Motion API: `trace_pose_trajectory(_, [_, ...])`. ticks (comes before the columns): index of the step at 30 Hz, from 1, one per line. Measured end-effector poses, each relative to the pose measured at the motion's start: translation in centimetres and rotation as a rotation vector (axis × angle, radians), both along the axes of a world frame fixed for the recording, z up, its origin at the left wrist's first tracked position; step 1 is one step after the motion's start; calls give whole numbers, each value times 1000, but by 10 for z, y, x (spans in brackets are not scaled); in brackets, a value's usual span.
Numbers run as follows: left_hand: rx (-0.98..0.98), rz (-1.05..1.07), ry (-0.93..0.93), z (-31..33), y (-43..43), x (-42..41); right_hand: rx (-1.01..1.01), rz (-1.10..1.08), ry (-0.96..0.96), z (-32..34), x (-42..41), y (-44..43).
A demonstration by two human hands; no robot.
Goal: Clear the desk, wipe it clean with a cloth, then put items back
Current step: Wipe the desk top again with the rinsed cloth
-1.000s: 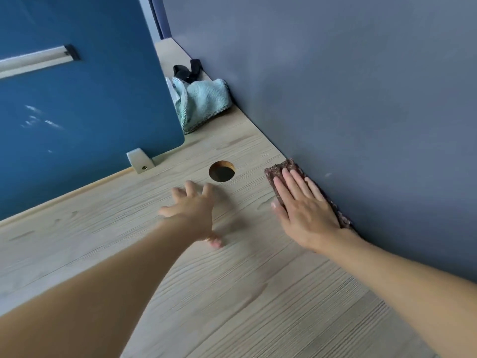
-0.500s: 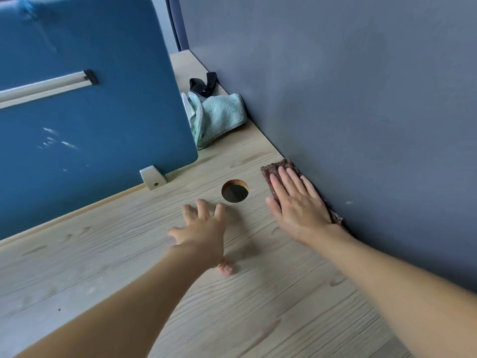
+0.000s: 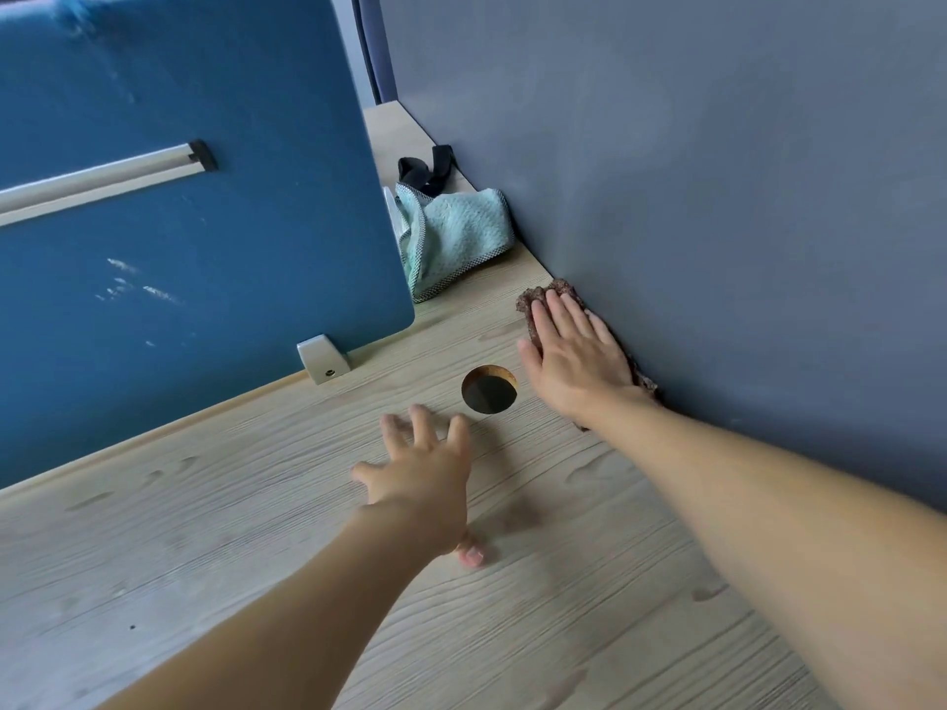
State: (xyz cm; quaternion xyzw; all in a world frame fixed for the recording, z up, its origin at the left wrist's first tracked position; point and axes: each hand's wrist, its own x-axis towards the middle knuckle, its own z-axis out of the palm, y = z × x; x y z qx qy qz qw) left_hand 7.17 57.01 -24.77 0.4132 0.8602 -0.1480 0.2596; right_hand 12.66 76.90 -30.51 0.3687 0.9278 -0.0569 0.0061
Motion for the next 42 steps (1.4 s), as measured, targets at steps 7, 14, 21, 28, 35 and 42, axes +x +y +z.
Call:
trace_pose_trajectory(7, [-46,15,-34,7,3,3,15,486,45,-3,55,-53])
trace_pose_trajectory(14, [-38,-22,-5,4,2,-1,27,0,-6,1,-15,6])
trace_pose_trajectory(21, [-74,-29,2,6,4,-2,-9,500,20,0,70,-75])
trace_pose_trajectory(28, [116,-4,28,7,-15,6,72,97,2,-4,32,-29])
trace_pose_trajectory(35, [6,-106,-57,9,-65,40,17,648,23,-1,108,-111])
trace_pose_trajectory(42, [37,-64,6,3,-63,44,47,106,-41,2,56,-41])
